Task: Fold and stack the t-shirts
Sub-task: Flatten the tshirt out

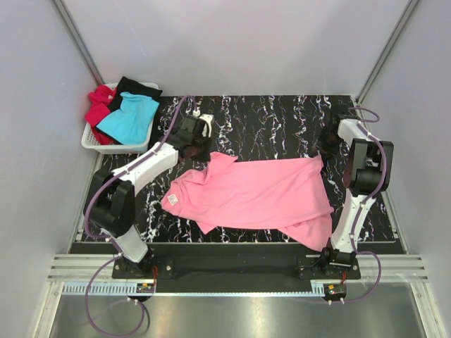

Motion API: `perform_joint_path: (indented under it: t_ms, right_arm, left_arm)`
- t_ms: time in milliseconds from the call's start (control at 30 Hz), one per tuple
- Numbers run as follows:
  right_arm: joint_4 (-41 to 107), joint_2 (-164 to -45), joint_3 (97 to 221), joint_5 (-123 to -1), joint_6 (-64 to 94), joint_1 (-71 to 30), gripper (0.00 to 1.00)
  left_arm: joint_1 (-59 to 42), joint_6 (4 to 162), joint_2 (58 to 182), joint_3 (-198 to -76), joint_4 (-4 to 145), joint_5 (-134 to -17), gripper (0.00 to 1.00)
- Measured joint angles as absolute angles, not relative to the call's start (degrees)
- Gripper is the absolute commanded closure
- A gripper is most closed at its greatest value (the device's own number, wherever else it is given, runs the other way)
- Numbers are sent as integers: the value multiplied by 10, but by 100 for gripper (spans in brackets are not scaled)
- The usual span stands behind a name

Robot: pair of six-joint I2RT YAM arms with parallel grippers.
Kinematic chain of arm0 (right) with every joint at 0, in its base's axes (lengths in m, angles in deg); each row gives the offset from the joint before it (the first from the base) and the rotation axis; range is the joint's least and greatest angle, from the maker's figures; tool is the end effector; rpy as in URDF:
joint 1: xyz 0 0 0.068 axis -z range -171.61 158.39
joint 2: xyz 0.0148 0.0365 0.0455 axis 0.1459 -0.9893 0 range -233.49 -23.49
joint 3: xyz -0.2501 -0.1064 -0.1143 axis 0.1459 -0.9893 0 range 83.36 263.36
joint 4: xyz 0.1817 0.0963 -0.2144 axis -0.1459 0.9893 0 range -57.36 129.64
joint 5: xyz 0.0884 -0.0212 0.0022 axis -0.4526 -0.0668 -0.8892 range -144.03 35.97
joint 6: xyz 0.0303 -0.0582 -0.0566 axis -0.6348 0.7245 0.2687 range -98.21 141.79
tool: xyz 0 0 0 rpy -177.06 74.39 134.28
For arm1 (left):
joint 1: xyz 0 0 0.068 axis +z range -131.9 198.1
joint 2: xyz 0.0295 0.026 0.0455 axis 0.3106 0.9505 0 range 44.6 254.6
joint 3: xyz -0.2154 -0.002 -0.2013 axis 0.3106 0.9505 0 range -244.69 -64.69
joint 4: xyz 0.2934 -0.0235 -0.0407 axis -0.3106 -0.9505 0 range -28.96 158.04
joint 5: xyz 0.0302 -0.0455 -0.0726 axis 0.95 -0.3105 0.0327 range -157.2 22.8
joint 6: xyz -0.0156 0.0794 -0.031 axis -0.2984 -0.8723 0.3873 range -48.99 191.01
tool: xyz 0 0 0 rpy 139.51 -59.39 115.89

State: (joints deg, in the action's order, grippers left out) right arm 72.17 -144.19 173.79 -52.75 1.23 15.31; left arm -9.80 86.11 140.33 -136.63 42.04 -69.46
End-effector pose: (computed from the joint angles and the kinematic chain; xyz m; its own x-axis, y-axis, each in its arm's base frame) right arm 0.4890 -0.0610 0.1280 -0.8274 0.4540 -0.3307 0.4470 0.8887 0.1017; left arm 0.3775 -0.2032 0.2247 -0.7793 0.1182 -0.6154 0.2974 0.9342 -0.1972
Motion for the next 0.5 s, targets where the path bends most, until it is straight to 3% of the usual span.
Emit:
perform_joint_path:
  t_ms: [100, 233, 500]
  right_arm:
    - [715, -1447, 1738, -536, 15, 153, 59]
    - [710, -1447, 1737, -540, 23, 153, 100]
    - [697, -1419, 1722, -562, 37, 153, 100]
  left_arm:
    - [-98, 861, 1403, -1365, 420, -696, 100]
    - [-94, 861, 1402, -1364, 420, -698, 100]
    - [-48, 861, 1396, -1389, 394, -709, 100]
